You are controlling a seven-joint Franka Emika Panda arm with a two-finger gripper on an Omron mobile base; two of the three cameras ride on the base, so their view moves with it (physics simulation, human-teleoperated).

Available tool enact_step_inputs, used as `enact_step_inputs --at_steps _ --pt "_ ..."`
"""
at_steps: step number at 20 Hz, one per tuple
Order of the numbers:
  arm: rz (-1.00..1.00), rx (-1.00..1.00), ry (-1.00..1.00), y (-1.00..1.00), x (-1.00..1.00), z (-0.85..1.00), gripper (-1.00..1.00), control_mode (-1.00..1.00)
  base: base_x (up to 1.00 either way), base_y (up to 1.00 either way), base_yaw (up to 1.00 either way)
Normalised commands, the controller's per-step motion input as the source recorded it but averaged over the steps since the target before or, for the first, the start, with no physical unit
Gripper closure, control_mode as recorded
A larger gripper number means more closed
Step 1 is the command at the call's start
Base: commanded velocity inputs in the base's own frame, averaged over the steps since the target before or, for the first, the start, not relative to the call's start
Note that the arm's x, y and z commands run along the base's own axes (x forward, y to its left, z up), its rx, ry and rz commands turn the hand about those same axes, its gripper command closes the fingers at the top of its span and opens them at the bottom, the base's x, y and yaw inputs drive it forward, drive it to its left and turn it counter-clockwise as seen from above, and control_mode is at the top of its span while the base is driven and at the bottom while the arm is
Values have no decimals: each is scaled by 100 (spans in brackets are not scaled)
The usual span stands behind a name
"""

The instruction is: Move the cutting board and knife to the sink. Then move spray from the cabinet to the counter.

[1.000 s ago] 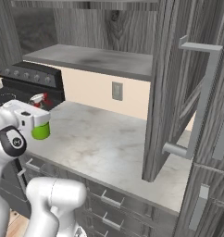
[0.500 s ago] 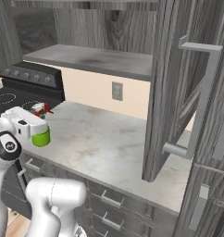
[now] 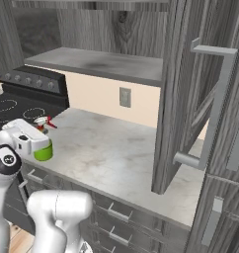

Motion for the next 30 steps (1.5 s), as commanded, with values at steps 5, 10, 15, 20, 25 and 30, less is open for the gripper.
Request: enact_step_inputs --at_steps 5,10,15,20,25,30 --pt "0 10 -4 18 7 -38 100 -100 0 0 0" --pt "0 12 -7 40 19 -47 100 -100 0 0 0" --pt "-6 3 -6 13 37 -30 100 -100 0 0 0" --pt "-9 0 -3 1 35 -3 100 -100 0 0 0" --pt "-7 0 10 11 30 0 100 -100 0 0 0" --pt "-7 0 15 9 16 0 100 -100 0 0 0"
